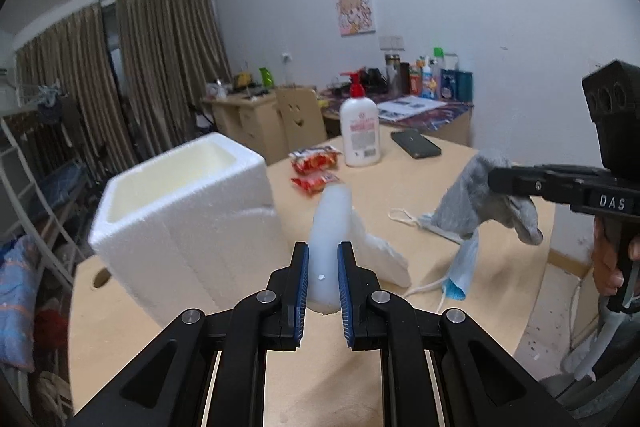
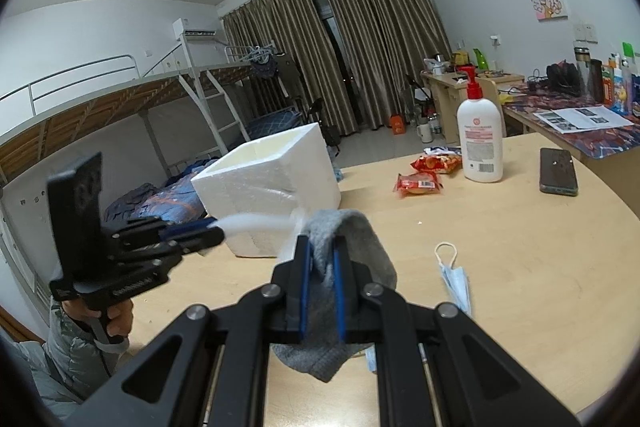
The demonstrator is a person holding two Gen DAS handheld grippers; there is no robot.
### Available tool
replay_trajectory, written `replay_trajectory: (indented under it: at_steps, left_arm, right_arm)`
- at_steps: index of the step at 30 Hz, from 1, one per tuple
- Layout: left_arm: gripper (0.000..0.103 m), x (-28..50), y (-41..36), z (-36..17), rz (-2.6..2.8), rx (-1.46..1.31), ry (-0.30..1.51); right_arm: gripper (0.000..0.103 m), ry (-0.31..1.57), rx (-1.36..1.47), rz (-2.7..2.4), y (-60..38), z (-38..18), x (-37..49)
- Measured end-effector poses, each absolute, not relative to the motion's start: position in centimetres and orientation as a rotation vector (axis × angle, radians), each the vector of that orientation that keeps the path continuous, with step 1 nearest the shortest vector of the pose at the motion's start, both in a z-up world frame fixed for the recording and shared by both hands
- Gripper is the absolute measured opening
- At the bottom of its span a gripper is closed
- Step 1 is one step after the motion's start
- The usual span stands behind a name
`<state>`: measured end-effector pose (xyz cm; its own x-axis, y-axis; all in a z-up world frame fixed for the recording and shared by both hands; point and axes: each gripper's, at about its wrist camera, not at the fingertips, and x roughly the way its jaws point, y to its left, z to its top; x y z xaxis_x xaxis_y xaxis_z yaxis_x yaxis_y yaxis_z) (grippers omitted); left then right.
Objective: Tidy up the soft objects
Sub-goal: 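Carry the white tube and grey sock over the white foam box with both tools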
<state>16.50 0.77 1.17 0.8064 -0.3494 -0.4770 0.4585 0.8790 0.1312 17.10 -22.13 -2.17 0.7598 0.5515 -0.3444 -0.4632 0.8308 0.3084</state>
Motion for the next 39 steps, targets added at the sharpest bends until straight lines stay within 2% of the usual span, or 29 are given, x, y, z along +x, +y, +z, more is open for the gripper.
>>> replay_trajectory:
  at_steps: [29, 39]
  left_arm:
    - [0.015, 8.4, 5.7, 6.7, -0.159, -0.001, 0.268]
    - [0.015, 7.1, 6.3, 7.3, -0.099, 0.014, 0.24]
  right_arm:
    - [0.014, 0.289, 0.091, 0.741, -16.9, 2.9, 13.6]
    - [0.014, 0.246, 0.04, 0.823, -14.4, 4.4, 13.5]
